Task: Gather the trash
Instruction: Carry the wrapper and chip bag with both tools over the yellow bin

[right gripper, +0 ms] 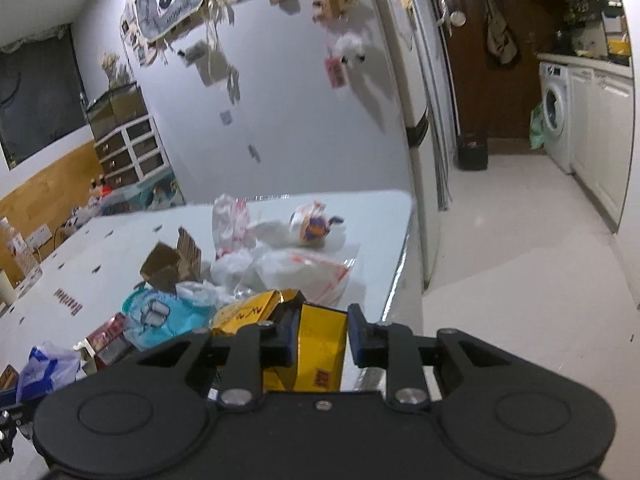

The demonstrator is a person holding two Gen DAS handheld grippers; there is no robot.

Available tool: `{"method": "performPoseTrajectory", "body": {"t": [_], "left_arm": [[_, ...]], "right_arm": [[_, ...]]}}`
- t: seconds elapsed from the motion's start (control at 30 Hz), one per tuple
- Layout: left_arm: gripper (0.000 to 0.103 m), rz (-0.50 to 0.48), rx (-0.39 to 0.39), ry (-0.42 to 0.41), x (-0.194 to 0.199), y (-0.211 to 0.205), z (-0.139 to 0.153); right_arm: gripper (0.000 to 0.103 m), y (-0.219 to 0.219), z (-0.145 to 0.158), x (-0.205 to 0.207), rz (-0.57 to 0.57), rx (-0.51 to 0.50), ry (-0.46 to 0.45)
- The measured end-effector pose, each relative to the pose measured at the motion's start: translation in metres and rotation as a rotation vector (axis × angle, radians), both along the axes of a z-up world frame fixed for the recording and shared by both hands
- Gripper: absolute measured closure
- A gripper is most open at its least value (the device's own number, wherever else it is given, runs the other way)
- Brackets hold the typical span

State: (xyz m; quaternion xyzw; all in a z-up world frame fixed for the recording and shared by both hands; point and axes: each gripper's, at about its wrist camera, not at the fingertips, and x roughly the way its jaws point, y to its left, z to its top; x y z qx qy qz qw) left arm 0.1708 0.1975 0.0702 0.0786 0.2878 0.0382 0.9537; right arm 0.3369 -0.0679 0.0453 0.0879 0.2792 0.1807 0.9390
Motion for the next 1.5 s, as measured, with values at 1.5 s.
{"method": "performPoseTrajectory", "body": {"t": [1.5], "left_arm": [[0.084, -0.214, -0.253, 0.025, 0.065, -0.259, -0.020]], "right_arm": [[0.078, -0.209, -0.010, -0.133, -0.400, -0.179, -0.082]]}}
